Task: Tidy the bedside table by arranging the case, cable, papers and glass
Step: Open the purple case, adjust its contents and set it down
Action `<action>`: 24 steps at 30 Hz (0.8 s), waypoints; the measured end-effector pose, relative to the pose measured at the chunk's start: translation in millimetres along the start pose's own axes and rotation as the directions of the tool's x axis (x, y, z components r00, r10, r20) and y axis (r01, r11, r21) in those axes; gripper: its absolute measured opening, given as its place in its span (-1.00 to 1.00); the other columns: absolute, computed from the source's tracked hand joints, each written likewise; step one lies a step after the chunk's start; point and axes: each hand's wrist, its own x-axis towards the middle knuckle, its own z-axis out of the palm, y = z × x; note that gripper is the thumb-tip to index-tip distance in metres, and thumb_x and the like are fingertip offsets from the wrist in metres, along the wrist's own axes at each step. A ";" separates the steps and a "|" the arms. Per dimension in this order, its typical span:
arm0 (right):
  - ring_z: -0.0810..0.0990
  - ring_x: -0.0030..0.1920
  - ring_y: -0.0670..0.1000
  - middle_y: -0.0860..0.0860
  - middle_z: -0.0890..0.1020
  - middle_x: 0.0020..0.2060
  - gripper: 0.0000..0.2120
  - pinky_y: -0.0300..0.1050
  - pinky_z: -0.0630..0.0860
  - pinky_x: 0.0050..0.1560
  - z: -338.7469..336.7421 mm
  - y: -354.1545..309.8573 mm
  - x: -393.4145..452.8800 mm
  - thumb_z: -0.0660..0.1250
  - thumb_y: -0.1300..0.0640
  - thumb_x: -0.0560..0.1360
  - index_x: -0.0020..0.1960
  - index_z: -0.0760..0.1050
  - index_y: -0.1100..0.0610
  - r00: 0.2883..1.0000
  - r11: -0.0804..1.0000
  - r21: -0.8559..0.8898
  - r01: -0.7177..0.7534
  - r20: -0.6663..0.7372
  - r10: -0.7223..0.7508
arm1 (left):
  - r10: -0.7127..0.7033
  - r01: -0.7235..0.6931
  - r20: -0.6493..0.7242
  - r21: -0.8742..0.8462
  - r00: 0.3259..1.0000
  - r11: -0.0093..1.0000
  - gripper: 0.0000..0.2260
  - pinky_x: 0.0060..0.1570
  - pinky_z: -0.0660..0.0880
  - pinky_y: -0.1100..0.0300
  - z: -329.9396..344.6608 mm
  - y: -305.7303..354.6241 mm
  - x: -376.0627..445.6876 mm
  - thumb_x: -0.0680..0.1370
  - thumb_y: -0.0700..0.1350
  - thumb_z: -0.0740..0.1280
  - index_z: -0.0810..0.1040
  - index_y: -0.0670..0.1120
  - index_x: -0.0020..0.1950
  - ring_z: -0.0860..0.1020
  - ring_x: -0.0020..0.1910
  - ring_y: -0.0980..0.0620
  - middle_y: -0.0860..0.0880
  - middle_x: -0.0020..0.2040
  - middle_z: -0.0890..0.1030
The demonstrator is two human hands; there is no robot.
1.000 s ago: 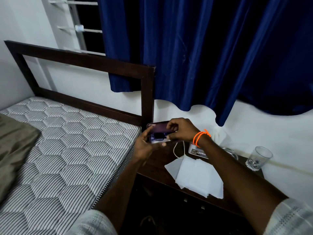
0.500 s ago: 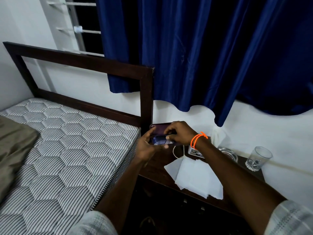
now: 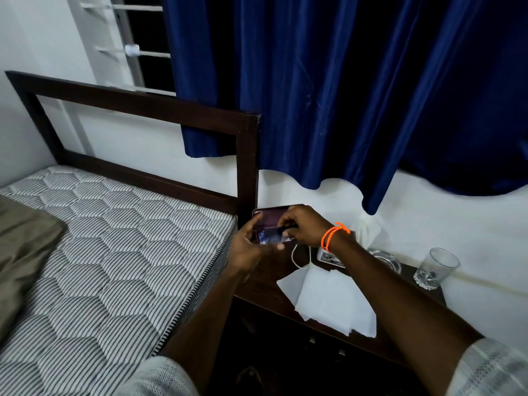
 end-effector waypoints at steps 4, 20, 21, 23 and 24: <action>0.64 -0.01 -0.01 0.01 0.68 -0.02 -0.76 -0.17 0.54 0.06 1.7 -1.0 -0.2 0.50 0.24 0.39 0.05 0.70 0.10 1.000 1.000 -0.009 0.001 -0.018 -0.001 | 0.005 -0.005 0.005 0.002 1.000 1.000 -0.10 0.11 0.63 0.21 -0.1 0.3 -0.8 0.23 -0.29 0.69 0.42 -0.06 0.52 0.63 0.20 0.20 0.07 0.29 0.63; 0.61 -0.02 -0.11 0.03 0.72 0.01 -0.68 -0.21 0.52 0.08 5.4 5.7 -0.6 0.58 0.10 0.36 0.10 0.71 0.09 0.999 0.997 0.081 0.012 -0.048 -0.008 | 0.020 -0.021 -0.011 -0.074 1.000 0.997 -0.14 0.10 0.64 0.14 -1.8 -10.3 5.2 0.18 -0.24 0.72 0.51 0.06 0.43 0.66 0.24 -0.02 -0.02 0.25 0.69; 0.64 0.01 -0.06 0.04 0.71 0.02 -0.65 -0.14 0.56 0.13 4.5 7.0 -0.6 0.59 0.07 0.35 0.12 0.71 0.09 0.998 0.994 0.110 0.000 -0.067 0.007 | 0.030 -0.031 -0.011 -0.075 0.999 0.997 -0.18 0.10 0.64 0.14 -2.1 -9.6 5.8 0.20 -0.25 0.71 0.54 0.10 0.40 0.67 0.23 -0.04 -0.04 0.24 0.70; 0.66 0.01 0.01 0.05 0.69 0.00 -0.60 -0.02 0.59 0.14 3.2 11.8 -1.3 0.60 0.01 0.33 0.12 0.70 0.10 0.983 0.976 0.215 -0.033 -0.167 0.070 | 0.044 -0.045 -0.007 -0.080 0.999 0.996 -0.25 0.08 0.63 0.16 -3.2 -7.8 6.1 0.22 -0.28 0.69 0.60 0.22 0.30 0.68 0.20 -0.04 -0.03 0.22 0.71; 0.65 -0.01 0.02 0.04 0.68 -0.01 -0.60 0.00 0.59 0.12 2.9 15.6 -1.3 0.60 -0.02 0.33 0.12 0.69 0.10 0.963 0.964 0.258 -0.055 -0.241 0.120 | 0.045 -0.045 -0.003 -0.082 0.999 0.996 -0.27 0.07 0.63 0.18 -4.1 -6.7 6.0 0.22 -0.28 0.69 0.62 0.28 0.25 0.68 0.19 -0.02 -0.01 0.22 0.71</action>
